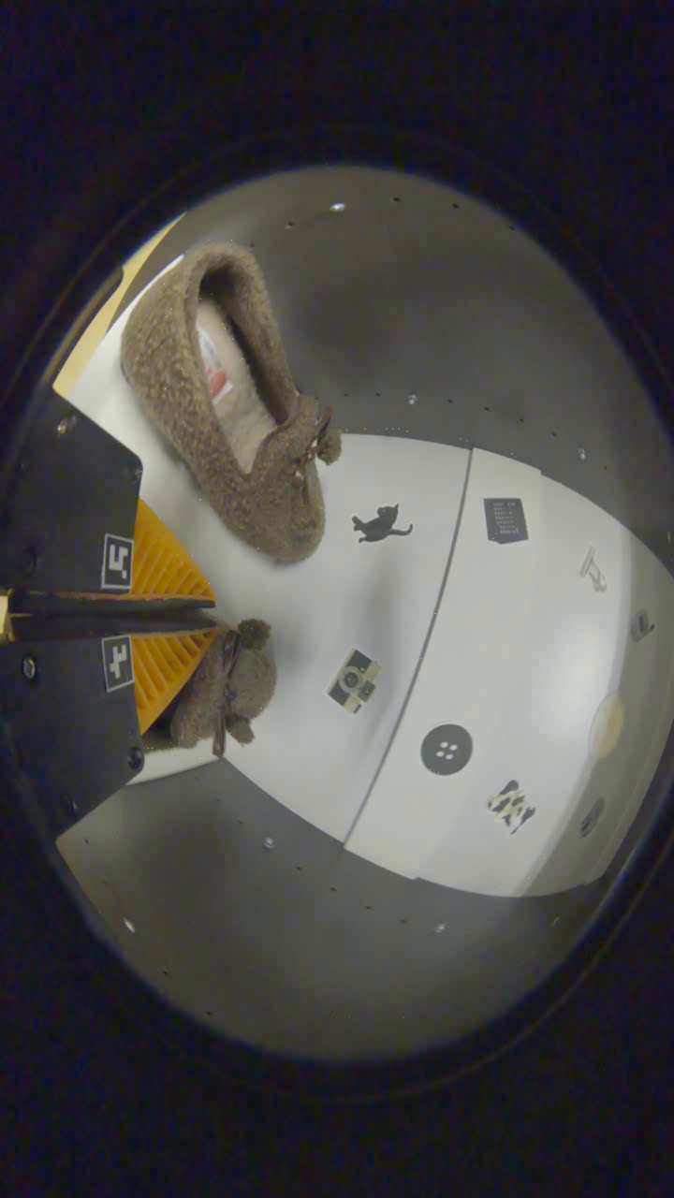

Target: Open the shoe cabinet door, grab the shoes and put them into the shoe cabinet, then close the shoe cabinet door.

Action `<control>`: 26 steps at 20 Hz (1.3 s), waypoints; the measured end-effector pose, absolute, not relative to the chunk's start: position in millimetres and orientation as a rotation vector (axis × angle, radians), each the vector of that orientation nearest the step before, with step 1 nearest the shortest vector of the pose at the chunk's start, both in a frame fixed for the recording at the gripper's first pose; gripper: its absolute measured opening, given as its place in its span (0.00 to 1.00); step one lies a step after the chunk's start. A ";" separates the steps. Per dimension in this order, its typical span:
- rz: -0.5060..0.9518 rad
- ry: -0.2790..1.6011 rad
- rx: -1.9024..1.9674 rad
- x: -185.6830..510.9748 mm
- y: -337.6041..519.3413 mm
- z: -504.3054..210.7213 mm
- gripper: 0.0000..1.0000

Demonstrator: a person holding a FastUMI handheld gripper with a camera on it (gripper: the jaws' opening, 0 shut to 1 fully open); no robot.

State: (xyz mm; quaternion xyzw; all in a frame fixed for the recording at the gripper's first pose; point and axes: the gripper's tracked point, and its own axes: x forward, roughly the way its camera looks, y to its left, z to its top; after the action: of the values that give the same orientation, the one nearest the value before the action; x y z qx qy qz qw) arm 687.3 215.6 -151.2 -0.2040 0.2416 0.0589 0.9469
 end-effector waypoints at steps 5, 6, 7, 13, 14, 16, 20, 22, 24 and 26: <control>0.130 0.486 -0.464 679.7 203.5 -142.0 0.08; 0.144 0.485 -0.457 675.5 204.2 -140.1 0.15; 0.140 0.480 -0.448 670.1 203.3 -137.0 0.23; 0.151 0.428 -0.347 630.3 211.5 -105.9 0.88; 0.167 0.420 -0.314 616.3 216.8 -97.4 1.00; 0.169 0.411 -0.258 591.8 224.4 -82.2 1.00; 0.186 0.388 -0.170 534.0 247.3 -36.9 1.00; 0.190 0.381 -0.148 499.0 258.0 -10.8 1.00; 0.204 0.369 -0.102 457.9 273.1 18.3 1.00; 0.227 0.334 -0.074 419.1 283.7 48.1 1.00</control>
State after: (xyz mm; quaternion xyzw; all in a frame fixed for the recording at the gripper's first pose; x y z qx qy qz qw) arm 419.1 283.7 48.1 -0.0367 0.1658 0.1128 0.9790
